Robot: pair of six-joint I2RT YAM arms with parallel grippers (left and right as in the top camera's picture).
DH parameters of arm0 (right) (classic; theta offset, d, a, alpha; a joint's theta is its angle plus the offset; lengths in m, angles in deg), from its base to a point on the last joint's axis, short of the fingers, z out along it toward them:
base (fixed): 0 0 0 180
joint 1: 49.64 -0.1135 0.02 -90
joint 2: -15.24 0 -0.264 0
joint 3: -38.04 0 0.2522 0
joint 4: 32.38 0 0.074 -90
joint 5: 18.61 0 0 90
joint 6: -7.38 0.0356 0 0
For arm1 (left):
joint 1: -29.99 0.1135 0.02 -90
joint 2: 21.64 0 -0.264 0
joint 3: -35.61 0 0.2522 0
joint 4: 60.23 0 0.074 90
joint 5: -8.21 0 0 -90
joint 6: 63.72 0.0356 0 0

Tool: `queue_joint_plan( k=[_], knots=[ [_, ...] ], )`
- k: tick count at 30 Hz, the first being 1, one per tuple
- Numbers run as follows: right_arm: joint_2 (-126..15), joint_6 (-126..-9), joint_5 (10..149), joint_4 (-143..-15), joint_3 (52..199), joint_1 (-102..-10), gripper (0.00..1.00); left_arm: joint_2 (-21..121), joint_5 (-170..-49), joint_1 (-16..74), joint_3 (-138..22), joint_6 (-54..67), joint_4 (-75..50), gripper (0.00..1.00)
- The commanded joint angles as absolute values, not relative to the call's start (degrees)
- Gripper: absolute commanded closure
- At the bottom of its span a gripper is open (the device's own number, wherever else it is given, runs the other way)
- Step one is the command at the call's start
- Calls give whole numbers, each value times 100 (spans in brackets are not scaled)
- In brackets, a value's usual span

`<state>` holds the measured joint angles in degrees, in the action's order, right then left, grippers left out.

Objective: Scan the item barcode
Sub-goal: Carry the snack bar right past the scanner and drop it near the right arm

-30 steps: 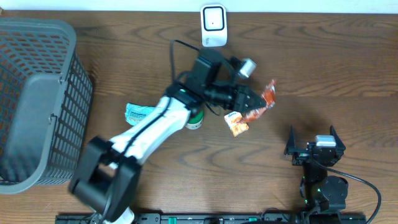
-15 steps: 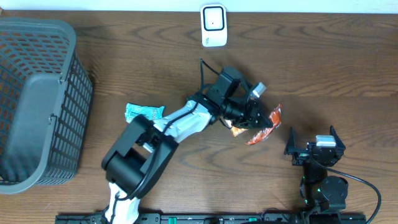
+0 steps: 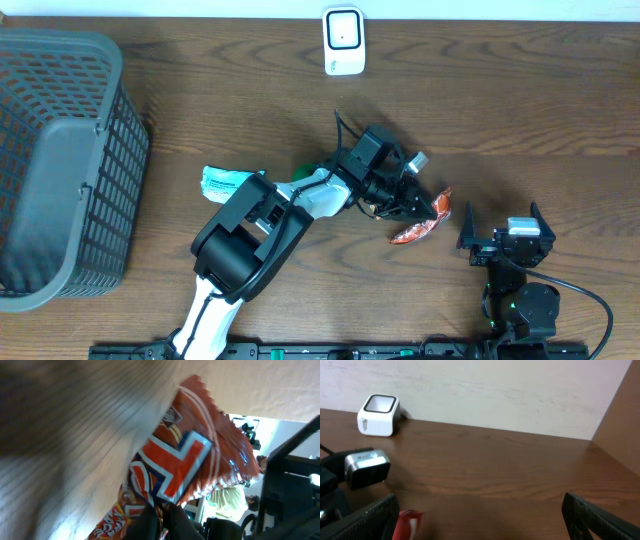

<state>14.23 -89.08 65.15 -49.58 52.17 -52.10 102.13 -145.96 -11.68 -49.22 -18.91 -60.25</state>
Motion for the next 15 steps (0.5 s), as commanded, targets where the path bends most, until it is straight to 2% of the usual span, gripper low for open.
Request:
queue_joint_plan(
  k=[1,6,8,9,10,12,13,14,15],
  knots=[
    [1436,-8844,6463,-4978,5212,-5156,1,10248,-14499,-1098,-4963,-1902,-6097,86],
    [1438,-8844,6463,-4978,5212,-5156,1,10248,-14110,-938,-4963,-1900,-6097,83],
    [1436,-8844,6463,-4978,5212,-5156,1,10248,-14012,-844,-4963,-1882,-6097,75],
    [1438,-8844,6463,-4978,5212,-5156,1,10248,-13968,-796,-4963,-1880,-6095,69],
    [1438,-8844,6463,-4978,5212,-5156,1,10248,-13959,-728,-4963,-1880,-6102,54],
    [1436,-8844,6463,-4978,5212,-5156,1,10244,-13957,-656,-4963,-1836,-6128,40],
    [1436,-8844,6463,-4978,5212,-5156,1,10235,-13959,-628,-4963,-1773,-6183,26],
    [1436,-8844,6463,-4978,5212,-5156,1,10228,-13957,-604,-4966,-1675,-6252,19],
    [1436,-8844,6463,-4978,5212,-5156,1,10202,-13929,-584,-4966,-1594,-6336,18]
  ],
)
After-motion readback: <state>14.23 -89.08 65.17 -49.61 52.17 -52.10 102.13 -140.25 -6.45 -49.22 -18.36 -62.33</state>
